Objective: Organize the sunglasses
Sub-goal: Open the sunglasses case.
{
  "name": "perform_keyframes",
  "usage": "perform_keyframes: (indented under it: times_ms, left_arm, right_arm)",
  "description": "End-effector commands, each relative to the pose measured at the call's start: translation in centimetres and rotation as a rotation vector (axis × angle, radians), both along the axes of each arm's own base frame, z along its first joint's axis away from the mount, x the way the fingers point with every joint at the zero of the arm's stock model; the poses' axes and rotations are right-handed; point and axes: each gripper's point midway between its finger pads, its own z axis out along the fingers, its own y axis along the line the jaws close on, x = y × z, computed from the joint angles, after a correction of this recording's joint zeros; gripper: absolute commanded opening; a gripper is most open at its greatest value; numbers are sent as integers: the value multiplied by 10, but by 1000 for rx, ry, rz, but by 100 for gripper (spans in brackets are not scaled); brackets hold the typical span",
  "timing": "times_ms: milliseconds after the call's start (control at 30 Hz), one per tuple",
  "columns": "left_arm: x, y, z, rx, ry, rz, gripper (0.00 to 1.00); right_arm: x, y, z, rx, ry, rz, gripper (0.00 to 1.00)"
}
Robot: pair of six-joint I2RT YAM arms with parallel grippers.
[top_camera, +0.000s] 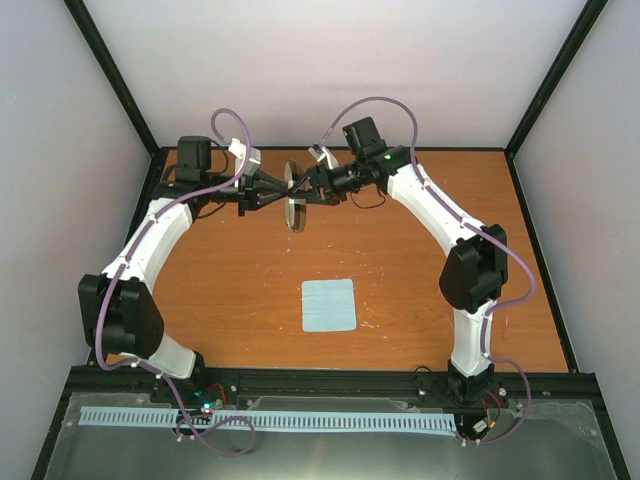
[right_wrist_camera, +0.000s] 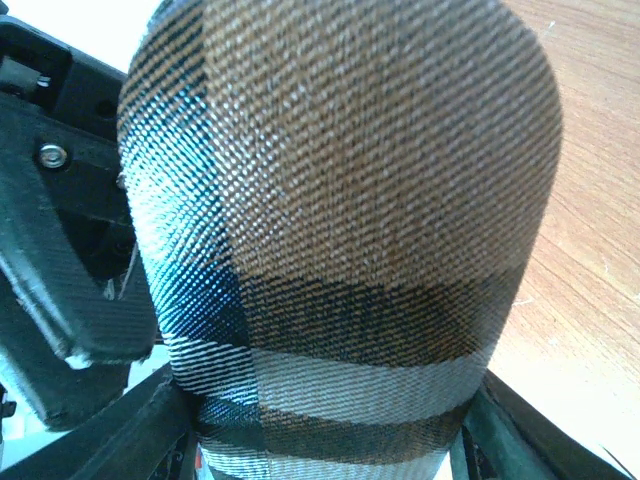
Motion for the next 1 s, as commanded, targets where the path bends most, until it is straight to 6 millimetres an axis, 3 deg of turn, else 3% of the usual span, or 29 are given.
perform_keyframes:
  times_ms: [0,267,967]
  left_arm:
    - [-6,-4,18,-18,-71,-44,18]
    - [2,-4,2,4,-43,-26,5]
    - [12,0,-46,97,9,15,1]
  right_arm:
    - [-8,11,18,50,-28,49,3]
    - [-17,12,31,85,-37,83,3]
    - [-44,2,76,162,-59,136,3]
